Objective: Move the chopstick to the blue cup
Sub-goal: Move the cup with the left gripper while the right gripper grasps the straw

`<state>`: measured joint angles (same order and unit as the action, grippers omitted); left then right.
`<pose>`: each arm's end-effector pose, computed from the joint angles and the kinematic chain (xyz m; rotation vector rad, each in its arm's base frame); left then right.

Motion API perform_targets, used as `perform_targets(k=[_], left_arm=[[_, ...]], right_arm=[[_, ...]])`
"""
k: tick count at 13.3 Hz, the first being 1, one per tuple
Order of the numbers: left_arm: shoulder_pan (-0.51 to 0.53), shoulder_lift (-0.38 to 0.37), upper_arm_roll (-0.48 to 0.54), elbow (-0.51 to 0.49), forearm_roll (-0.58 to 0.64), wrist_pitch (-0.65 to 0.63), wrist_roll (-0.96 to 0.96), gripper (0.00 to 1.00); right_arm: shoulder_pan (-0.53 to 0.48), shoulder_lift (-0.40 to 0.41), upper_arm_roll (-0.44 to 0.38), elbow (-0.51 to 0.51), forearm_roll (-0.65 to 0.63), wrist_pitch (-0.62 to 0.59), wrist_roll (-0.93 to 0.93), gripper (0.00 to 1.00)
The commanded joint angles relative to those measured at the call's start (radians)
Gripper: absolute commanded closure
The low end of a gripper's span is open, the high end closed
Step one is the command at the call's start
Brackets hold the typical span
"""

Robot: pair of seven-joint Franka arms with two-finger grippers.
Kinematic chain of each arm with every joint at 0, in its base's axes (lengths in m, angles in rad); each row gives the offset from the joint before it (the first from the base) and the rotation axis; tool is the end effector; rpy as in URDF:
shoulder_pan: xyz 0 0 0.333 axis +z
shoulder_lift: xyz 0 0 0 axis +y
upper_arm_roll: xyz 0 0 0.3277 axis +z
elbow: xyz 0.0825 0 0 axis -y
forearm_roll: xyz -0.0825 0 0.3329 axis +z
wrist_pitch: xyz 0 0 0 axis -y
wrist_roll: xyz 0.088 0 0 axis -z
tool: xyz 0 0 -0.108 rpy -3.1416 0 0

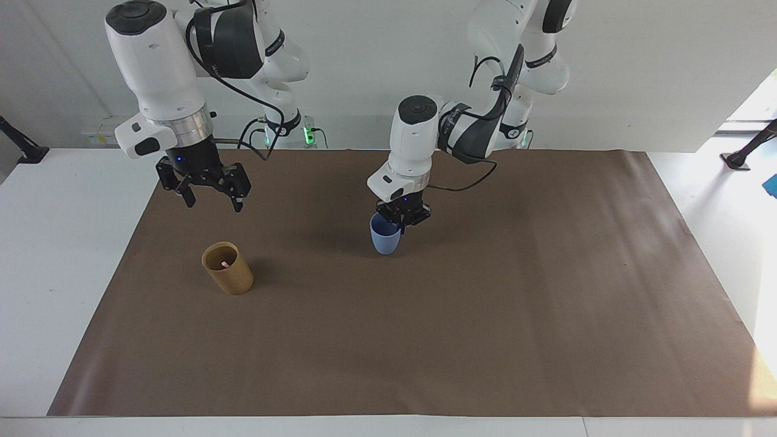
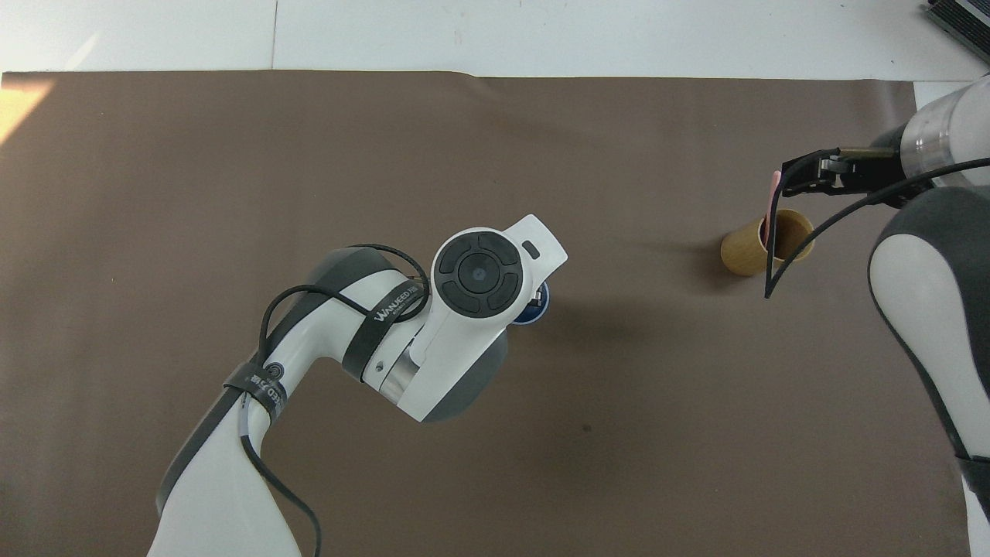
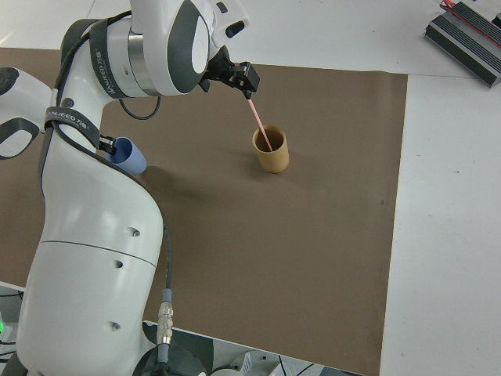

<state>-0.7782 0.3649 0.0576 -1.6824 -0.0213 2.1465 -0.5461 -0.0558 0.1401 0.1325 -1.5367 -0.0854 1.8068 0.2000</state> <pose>0.4668 -0.4170 0.4319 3.0705 -0.2595 0.1259 0.5675 0.0308 0.5979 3.0822 -0.1717 0.2150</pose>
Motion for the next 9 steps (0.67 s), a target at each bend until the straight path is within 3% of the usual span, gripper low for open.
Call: perform_targets(k=[1, 2, 5, 7, 9], left_arm=[[-0.026, 0.012, 0.019, 0.006, 0.015, 0.007, -0.034, 1.0], [-0.026, 0.012, 0.018, -0.006, 0.015, 0.012, -0.049, 0.87], [-0.027, 0.009, 0.019, -0.031, 0.014, 0.035, -0.104, 0.0], [-0.024, 0.002, 0.024, -0.017, 0.012, 0.02, -0.129, 0.0], [-0.003, -0.062, 0.031, -0.016, 0.014, -0.003, -0.127, 0.0]], right_arm=[[-0.002, 0.062, 0.007, 0.029, -0.031, 0.055, -0.043, 0.0], [-0.004, 0.073, 0.007, 0.029, -0.042, 0.063, -0.062, 0.0], [0.007, 0.105, 0.007, 0.02, -0.079, 0.094, -0.071, 0.0], [0.008, 0.13, 0.007, 0.017, -0.082, 0.094, -0.073, 0.0], [0.013, 0.145, 0.007, 0.006, -0.083, 0.104, -0.073, 0.0]])
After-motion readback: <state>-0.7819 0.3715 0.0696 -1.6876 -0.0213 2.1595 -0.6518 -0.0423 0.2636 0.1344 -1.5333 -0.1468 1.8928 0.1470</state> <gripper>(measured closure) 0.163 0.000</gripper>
